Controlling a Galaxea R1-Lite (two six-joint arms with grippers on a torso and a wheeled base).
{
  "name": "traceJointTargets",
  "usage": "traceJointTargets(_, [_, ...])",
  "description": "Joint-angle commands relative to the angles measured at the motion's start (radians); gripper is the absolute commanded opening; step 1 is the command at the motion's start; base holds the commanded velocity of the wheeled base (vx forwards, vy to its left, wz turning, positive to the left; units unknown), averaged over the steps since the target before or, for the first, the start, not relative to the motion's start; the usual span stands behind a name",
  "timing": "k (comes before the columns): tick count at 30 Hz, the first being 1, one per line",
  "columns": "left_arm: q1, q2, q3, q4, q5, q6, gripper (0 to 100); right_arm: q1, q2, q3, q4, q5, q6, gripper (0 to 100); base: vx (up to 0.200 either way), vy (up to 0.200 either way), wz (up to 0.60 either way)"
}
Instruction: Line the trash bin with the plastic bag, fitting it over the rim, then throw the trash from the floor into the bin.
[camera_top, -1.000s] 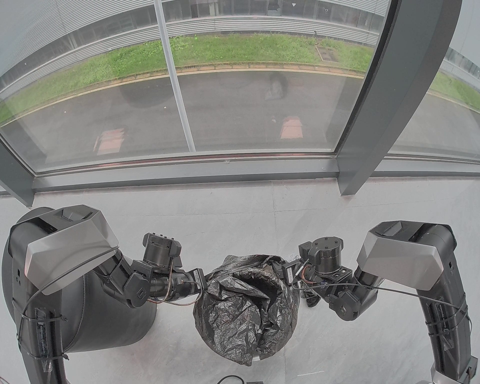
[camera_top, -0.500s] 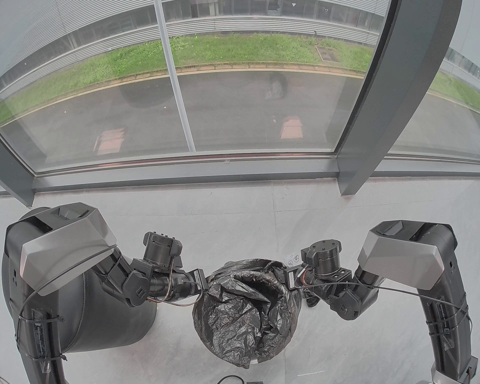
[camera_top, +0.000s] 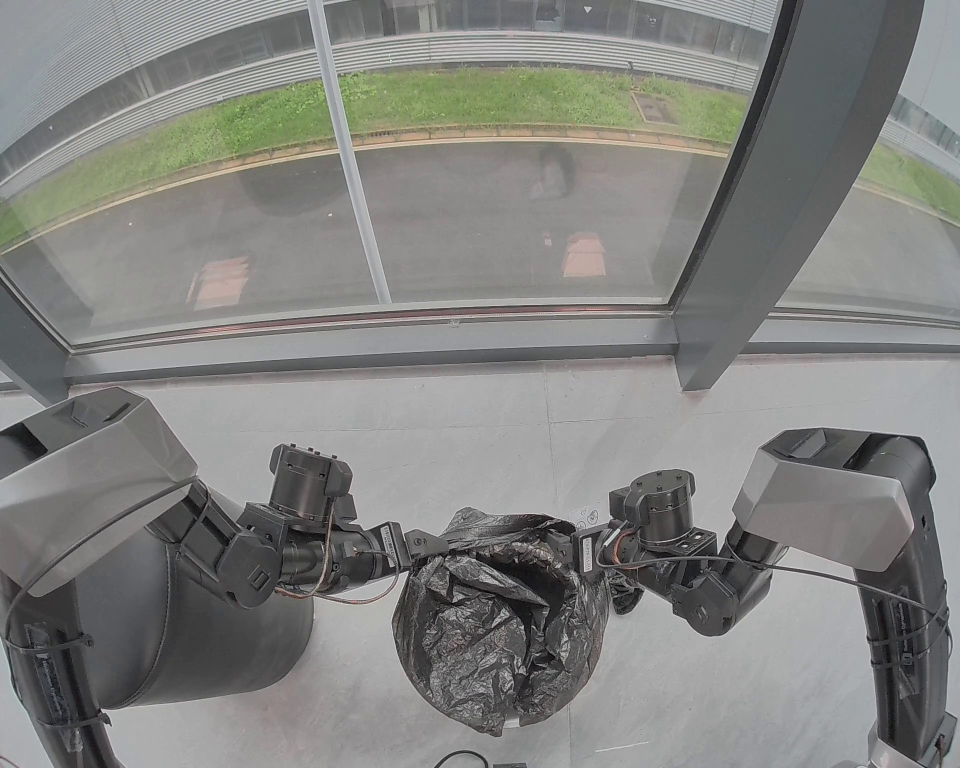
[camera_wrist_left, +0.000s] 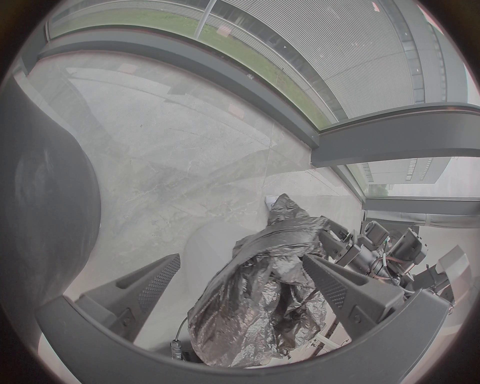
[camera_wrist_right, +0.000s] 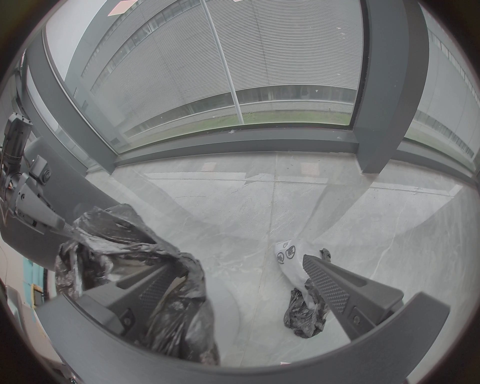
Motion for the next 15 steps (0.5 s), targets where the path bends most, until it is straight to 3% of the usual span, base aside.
traceJointTargets(1, [-0.005,-0.058,0.025,-0.001,0.000,-0.001,100,0.002,-0.042,0.039,0.003,0.018,0.005,100,0.000,0.000,0.00])
traceJointTargets(15, [-0.027,-0.229,0.122,0.002,0.000,-0.001,100,-0.001,-0.154,0.114,0.020,0.068,0.008,100,0.000,0.000,0.00])
